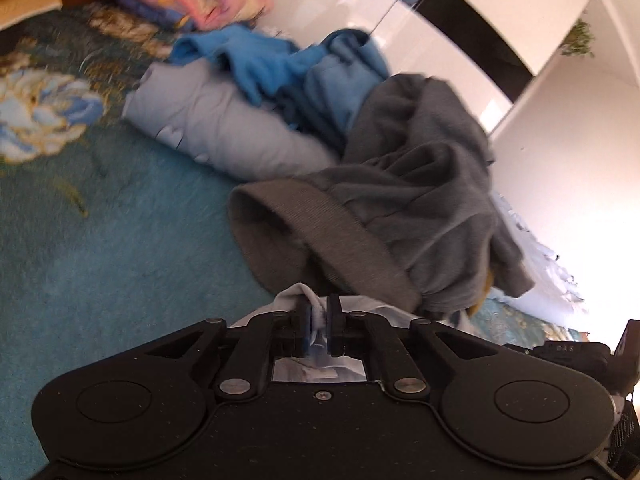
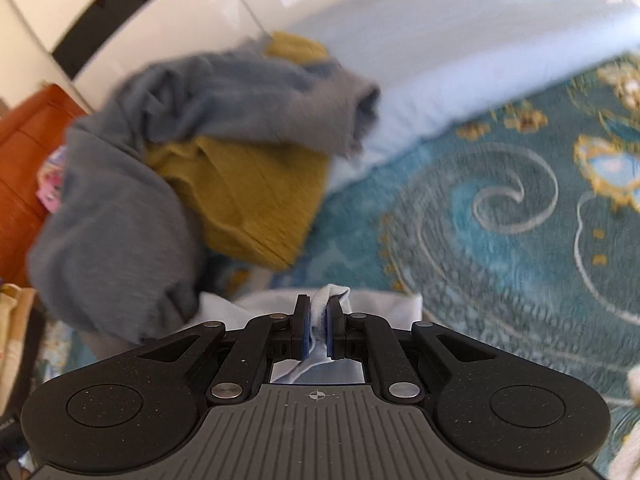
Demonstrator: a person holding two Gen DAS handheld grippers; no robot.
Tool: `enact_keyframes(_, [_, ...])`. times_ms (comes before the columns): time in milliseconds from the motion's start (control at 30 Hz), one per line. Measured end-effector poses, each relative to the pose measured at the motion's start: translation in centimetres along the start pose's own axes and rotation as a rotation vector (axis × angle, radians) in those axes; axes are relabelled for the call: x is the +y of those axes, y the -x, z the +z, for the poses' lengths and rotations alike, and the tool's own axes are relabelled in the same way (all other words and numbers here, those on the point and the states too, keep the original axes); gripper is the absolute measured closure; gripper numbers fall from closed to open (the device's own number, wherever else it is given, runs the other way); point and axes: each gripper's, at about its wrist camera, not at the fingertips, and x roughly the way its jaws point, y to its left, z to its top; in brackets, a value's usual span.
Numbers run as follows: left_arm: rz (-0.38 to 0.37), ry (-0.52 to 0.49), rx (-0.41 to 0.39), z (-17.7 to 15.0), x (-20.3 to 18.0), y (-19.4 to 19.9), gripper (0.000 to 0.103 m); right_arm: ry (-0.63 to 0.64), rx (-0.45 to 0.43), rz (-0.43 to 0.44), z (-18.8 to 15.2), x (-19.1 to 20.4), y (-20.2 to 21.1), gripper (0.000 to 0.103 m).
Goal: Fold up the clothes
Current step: 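Grasp the hem with both grippers and lift it toward the collar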
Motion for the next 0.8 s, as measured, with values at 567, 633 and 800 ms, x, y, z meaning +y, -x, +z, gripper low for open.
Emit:
enact_keyframes(567, [-0.016,-0.015,0.107,-7.3,-0.1,4.8,0.023,-0.066,0.035,0.077,-6.4,-5.8,6.5,0.056])
enact_keyframes(633, [-0.022,-0.011,0.104,-7.6,-0.6,4.4,0.023,-0.082,0.021,0.083,-7.0,-5.5,6.2,0.053])
enact_keyframes(800, [0.007,0.094,0.088,-7.4,-0.7,3.8,0.056,-0.092,0.040,0.089,-7.5,-4.1,5.6,0.080])
